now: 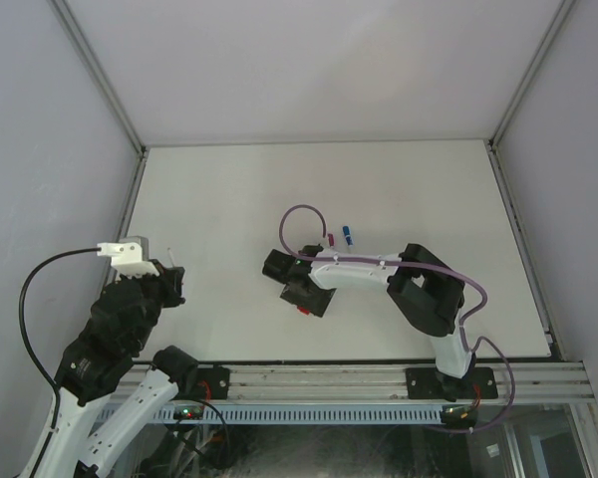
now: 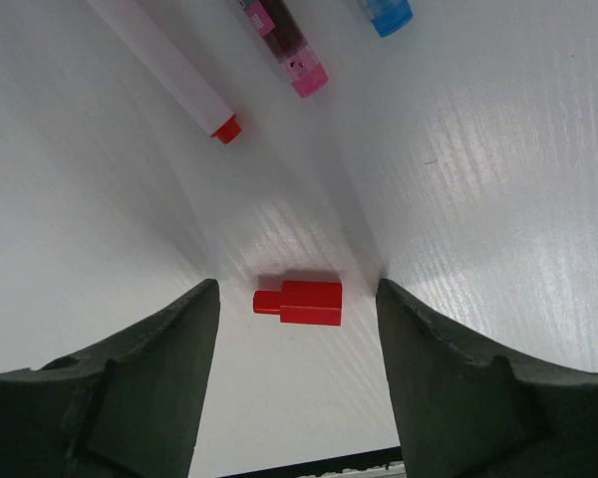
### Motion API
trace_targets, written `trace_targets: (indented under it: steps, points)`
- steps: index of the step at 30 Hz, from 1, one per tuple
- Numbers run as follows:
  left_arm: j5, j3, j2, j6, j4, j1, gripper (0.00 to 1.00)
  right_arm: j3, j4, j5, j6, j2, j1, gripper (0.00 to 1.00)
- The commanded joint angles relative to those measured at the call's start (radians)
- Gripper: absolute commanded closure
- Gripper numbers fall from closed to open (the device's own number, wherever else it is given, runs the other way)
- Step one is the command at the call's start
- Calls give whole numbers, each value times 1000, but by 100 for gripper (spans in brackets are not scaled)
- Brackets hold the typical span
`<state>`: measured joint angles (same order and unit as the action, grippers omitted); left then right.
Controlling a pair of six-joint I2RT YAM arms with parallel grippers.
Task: Insert the pens into the pen caps
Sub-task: Adjust the pen cap at the center of the board.
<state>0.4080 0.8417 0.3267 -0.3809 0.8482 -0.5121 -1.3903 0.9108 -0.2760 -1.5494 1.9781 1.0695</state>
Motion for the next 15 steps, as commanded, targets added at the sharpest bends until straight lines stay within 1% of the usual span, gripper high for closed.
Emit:
trace_targets:
  steps: [1,11,15]
  points:
    - [-4,5,-6,14,-37,3,100,-36,-1,6,-12,7,1,37]
    - [-3,5,-7,14,-37,3,100,-58,16,17,5,36,1,51]
    - [-2,5,-9,13,-37,3,100,-82,39,17,14,53,4,60]
